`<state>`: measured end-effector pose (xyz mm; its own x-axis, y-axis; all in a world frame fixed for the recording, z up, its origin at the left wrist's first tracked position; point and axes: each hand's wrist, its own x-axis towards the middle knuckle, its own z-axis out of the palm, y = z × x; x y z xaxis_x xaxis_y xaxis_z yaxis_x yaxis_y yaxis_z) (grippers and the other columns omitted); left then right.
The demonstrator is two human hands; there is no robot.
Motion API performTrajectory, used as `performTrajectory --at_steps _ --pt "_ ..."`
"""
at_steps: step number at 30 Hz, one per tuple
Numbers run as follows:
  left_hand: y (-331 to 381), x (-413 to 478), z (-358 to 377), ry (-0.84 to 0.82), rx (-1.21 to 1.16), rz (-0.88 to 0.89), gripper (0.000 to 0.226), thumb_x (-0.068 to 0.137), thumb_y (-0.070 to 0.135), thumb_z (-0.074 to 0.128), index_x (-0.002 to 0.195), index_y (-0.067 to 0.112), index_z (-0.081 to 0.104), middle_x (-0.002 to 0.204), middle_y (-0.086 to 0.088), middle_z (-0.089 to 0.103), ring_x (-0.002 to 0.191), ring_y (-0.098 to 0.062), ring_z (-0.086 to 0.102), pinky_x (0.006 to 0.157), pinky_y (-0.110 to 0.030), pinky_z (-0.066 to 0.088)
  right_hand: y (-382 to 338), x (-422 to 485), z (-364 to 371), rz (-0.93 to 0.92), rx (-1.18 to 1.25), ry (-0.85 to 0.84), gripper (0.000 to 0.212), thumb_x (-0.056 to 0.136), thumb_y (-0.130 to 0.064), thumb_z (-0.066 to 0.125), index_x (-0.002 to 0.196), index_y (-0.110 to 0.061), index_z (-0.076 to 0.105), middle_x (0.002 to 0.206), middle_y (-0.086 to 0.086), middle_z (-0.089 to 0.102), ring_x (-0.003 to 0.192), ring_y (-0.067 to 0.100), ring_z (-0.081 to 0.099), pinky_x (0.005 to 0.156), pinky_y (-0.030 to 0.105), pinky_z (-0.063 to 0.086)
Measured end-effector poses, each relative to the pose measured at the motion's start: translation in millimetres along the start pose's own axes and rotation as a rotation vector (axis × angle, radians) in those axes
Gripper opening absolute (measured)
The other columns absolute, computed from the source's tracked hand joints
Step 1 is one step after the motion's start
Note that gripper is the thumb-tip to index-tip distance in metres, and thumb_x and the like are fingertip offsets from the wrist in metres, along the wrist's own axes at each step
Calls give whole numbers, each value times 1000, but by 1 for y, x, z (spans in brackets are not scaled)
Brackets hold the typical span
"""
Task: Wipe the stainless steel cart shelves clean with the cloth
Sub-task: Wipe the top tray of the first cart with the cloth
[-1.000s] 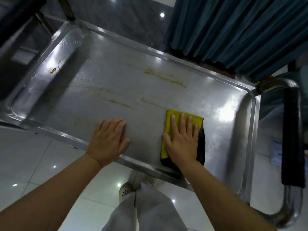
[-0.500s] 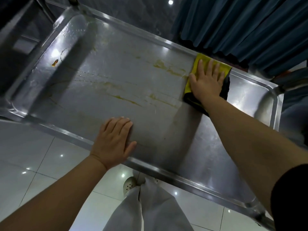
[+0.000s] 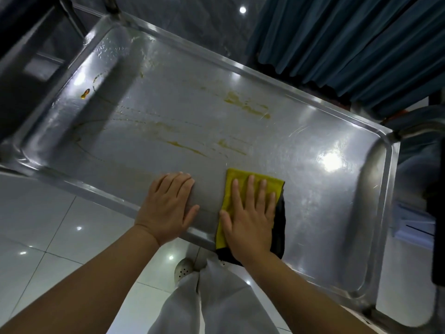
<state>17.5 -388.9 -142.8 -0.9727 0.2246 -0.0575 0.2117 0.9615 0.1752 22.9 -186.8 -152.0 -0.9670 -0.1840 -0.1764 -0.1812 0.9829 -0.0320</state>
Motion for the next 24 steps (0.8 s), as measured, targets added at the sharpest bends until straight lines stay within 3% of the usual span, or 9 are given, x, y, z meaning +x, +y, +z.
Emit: performTrajectory --at_steps 7,11,17,24 --pt "1 4 2 28 -10 14 56 84 43 42 119 1 52 119 -19 56 114 -30 42 101 -42 29 18 60 -8 -32 -26 -8 70 92 -58 25 153 -28 9 161 10 3 147 35 -5 116 55 -2" --pt "0 4 4 34 -23 7 55 85 43 42 121 2 48 120 -19 56 113 -29 43 100 -42 30 36 131 -26 40 13 -25 68 93 -58 22 153 -31 1 161 6 -7 146 30 -13 116 50 -10" --pt "0 5 8 64 -27 -6 53 86 43 41 122 5 45 119 -19 57 111 -29 43 101 -41 29 60 226 -45 156 70 -8 67 95 -55 20 153 -28 0 161 7 -8 146 30 -13 117 51 -9" --pt "-1 0 6 73 -26 -28 46 84 35 40 118 5 48 115 -19 58 108 -29 44 100 -40 28 53 213 -44 85 32 -5 66 96 -54 17 153 -26 -2 160 9 -8 146 32 -12 117 51 -8"
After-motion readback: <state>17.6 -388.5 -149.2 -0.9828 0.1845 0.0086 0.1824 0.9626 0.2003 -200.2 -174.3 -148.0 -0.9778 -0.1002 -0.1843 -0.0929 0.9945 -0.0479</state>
